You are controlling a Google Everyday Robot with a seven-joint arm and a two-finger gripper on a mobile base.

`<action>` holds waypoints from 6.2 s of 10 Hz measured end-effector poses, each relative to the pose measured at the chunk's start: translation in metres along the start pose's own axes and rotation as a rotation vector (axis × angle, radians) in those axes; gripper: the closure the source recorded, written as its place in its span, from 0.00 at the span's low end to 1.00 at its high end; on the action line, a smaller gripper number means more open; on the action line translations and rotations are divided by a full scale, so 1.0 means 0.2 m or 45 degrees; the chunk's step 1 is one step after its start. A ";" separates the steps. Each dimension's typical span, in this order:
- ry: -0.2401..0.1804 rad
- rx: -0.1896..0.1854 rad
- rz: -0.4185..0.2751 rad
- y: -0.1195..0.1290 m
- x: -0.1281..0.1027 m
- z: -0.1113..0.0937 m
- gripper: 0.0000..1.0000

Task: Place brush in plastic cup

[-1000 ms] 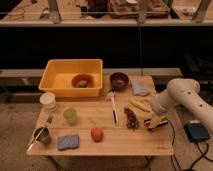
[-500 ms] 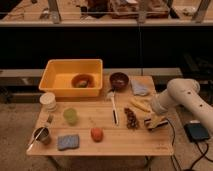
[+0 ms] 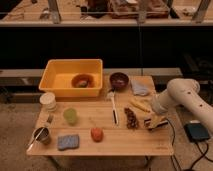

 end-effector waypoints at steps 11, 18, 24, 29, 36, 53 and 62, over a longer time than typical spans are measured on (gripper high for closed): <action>0.173 -0.387 -1.005 -0.24 -0.05 0.12 0.20; -0.061 0.279 -1.453 -0.46 -0.24 0.09 0.20; -0.019 0.390 -1.655 -0.56 -0.31 0.05 0.20; 0.071 0.364 -2.087 -0.82 -0.60 0.25 0.20; 0.016 0.102 -2.065 -0.87 -0.48 0.70 0.20; -0.030 -0.022 -2.065 -0.74 -0.50 0.90 0.44; 0.035 -0.151 -1.968 -0.71 -0.44 0.94 0.96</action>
